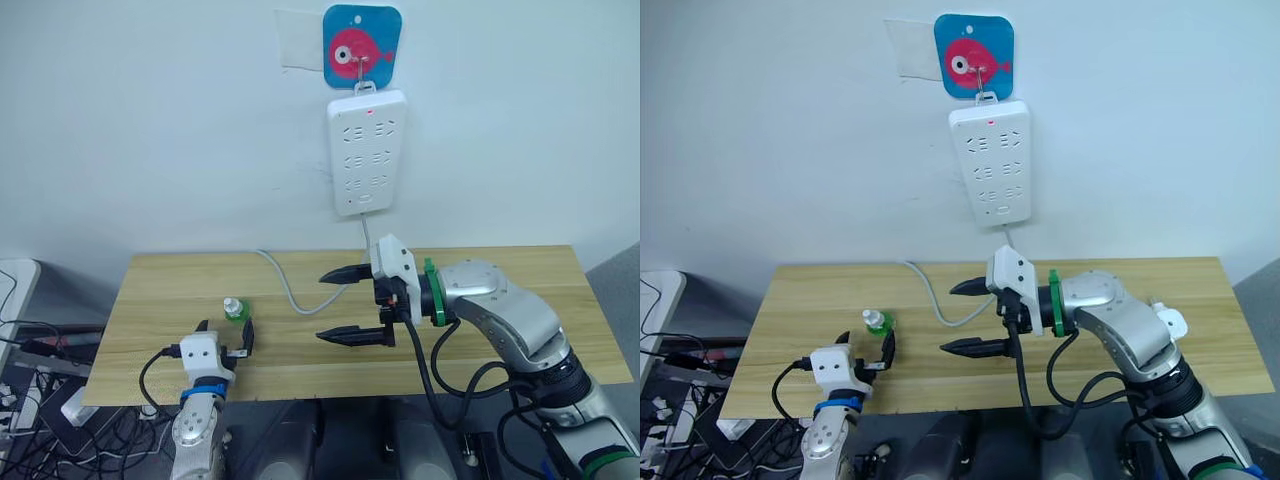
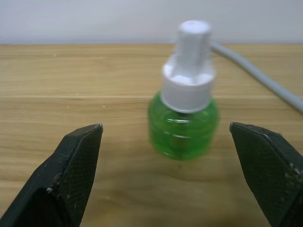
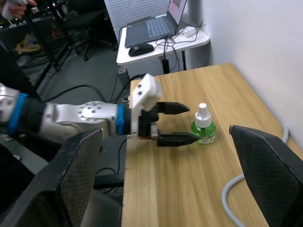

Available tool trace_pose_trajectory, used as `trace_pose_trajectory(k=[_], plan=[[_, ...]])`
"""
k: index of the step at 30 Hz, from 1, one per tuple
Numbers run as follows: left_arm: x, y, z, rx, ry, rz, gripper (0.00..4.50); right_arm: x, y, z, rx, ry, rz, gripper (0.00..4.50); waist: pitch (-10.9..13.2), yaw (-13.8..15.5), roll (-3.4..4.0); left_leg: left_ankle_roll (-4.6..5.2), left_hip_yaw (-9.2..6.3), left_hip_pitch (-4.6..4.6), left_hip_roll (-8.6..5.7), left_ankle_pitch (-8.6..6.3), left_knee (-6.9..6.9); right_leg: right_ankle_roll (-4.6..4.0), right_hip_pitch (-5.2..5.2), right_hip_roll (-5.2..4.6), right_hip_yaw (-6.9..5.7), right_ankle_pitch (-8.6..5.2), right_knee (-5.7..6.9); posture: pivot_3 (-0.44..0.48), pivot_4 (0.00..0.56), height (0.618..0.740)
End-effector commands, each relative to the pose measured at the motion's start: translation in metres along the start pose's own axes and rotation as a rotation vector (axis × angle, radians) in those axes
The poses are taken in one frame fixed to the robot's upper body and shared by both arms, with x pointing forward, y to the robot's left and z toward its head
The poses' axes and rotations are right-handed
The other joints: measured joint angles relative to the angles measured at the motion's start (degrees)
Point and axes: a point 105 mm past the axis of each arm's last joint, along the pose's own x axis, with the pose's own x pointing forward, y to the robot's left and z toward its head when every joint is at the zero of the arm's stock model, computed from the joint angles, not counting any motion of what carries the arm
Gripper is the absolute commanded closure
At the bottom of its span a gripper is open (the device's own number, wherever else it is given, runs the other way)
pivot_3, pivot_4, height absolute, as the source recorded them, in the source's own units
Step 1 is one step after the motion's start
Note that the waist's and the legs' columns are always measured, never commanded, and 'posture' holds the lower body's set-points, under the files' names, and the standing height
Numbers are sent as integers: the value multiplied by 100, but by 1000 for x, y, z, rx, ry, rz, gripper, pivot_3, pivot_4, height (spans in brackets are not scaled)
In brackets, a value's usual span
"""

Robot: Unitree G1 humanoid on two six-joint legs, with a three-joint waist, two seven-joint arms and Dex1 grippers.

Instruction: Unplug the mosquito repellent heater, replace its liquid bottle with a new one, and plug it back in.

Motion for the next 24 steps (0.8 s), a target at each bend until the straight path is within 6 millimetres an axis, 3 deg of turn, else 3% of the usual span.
trace_pose_trajectory(k=[1, 12, 15, 21, 24], plan=[[6, 0, 1, -5, -23, -15, 0, 0, 4, 14, -40, -26, 17, 30, 24, -3, -1, 0, 1, 0, -1, 0, 0, 0, 0, 0, 0, 0, 0, 19, 354, 740], [25, -5, -1, 1, -19, -22, 0, -3, -4, 15, -26, -23, -25, 30, 94, -37, -17, 0, 2, -3, -1, -1, -5, 0, -5, -1, 1, 1, 1, 9, 364, 740], [25, -2, -1, -54, -31, 3, 558, -4, -7, 18, -13, -32, -44, 0, 124, -72, -18, -1, 0, -3, 1, -1, -6, 0, -8, -1, 3, 1, 3, -2, 365, 740], [22, -6, 5, 1, -51, -39, 2225, -6, -9, 13, 6, -26, -78, 0, 133, -99, -20, -1, -1, -8, 0, -2, -7, 0, -12, -2, 3, 1, 1, 0, 360, 740], [22, -16, 23, 49, -89, -115, 2245, -6, -12, 5, -1, -15, -139, 0, 138, -119, -25, -3, 1, -12, -1, -3, -12, 0, -18, -2, 7, 1, 1, 10, 357, 740]])
